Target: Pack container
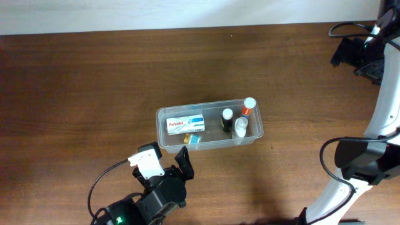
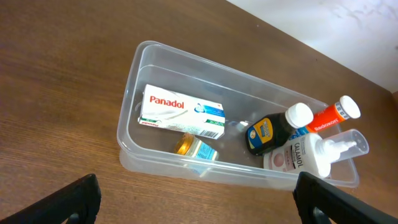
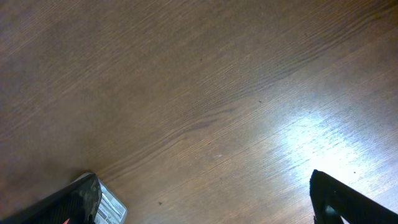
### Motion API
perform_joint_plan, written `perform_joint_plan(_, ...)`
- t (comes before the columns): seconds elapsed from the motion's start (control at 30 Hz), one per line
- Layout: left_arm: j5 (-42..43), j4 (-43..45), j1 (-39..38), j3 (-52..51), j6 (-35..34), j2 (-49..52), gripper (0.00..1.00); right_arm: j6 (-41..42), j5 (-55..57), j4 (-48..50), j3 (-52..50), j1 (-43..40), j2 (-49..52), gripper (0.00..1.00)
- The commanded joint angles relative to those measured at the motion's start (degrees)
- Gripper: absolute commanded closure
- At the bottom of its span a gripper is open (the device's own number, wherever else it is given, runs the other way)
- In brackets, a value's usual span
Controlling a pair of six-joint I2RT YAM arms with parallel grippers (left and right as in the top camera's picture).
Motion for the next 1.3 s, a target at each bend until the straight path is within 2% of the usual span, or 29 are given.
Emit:
perform_joint_plan(0.0,3.32,-0.94,0.04,-0.81,0.35,-0.11,0.01,0.02,0.50,-0.28,0.55,-0.07,-1.73,0.02)
perform_joint_plan(0.47,5.33,-7.96,-0.42,-0.98,0.33,1.97,0.00,0.02,0.48,-0.31,0.55,-0.07,-1.73,0.02)
perform_joint_plan(0.63,5.11,-8.04,0.26,-2.60,0.35,-2.14,0.00,0.02,0.50,-0.28,0.55,-0.07,-1.73,0.02)
perform_joint_plan(0.77,5.66,-7.52,2.51,-6.86,0.33,-9.51,0.00,0.02,0.50,-0.31,0.55,-0.07,-1.73,0.02)
perform_joint_plan(0.97,7.52,-3.37,9.62,-15.47,0.33,-23.69,0.00,0.02,0.50,-0.31,0.55,-0.07,-1.73,0.02)
perform_joint_plan(1.13,11.26,0.94,18.82,-18.97,0.42,-29.66,0.00,0.02,0.50,-0.31,0.55,-0.07,-1.73,0.02)
perform_joint_plan(1.27,16.50,2.54,27.69,-19.61,6.23,-31.95,0.00,0.02,0.50,-0.31,0.55,-0.07,-1.73,0.02)
